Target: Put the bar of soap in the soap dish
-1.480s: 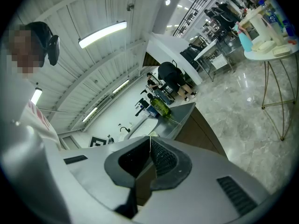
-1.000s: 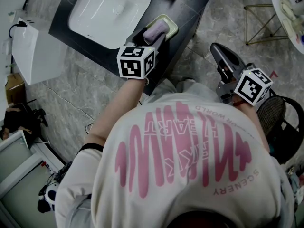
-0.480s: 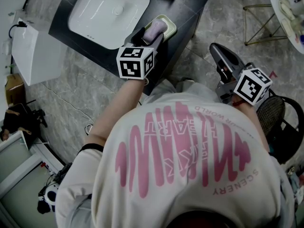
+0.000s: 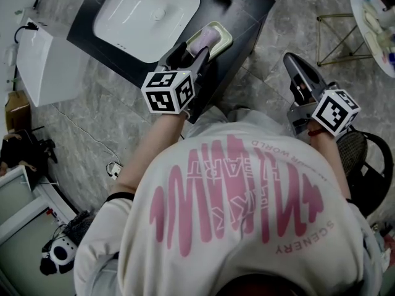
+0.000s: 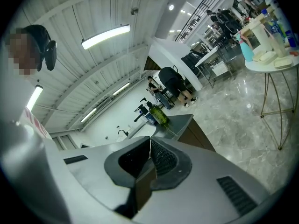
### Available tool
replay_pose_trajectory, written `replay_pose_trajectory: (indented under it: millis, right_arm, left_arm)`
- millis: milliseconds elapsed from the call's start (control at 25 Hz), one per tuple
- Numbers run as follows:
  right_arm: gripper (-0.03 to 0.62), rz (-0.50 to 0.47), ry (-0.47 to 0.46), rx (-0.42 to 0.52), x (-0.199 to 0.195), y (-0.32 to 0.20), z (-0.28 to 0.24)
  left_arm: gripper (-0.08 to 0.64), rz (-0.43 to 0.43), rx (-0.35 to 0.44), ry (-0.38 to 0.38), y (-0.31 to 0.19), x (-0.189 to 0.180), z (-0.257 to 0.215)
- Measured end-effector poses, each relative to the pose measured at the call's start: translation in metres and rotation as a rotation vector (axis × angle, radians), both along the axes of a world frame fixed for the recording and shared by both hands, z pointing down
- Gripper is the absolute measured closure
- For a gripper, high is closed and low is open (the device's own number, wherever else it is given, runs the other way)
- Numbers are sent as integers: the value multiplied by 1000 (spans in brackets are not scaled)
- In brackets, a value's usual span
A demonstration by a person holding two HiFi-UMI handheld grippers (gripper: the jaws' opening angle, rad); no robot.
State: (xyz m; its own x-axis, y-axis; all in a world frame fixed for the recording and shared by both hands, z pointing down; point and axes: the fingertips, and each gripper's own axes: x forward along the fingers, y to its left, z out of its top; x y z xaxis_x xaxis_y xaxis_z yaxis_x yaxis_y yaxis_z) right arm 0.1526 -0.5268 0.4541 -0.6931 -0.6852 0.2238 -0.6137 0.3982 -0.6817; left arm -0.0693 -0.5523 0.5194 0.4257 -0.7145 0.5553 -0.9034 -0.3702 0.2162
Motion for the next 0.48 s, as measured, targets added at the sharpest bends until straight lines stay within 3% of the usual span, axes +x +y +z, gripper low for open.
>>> replay_pose_trajectory:
  millis: [280,480]
  right_arm:
    - [574,-70,3,19,-16,0,-8]
    - [574,-147,7,46,-45,2,-20]
  left_arm:
    - [363,-91,23,169,35,-20,-23]
    - [483,-146,80,251,66,-34,-47]
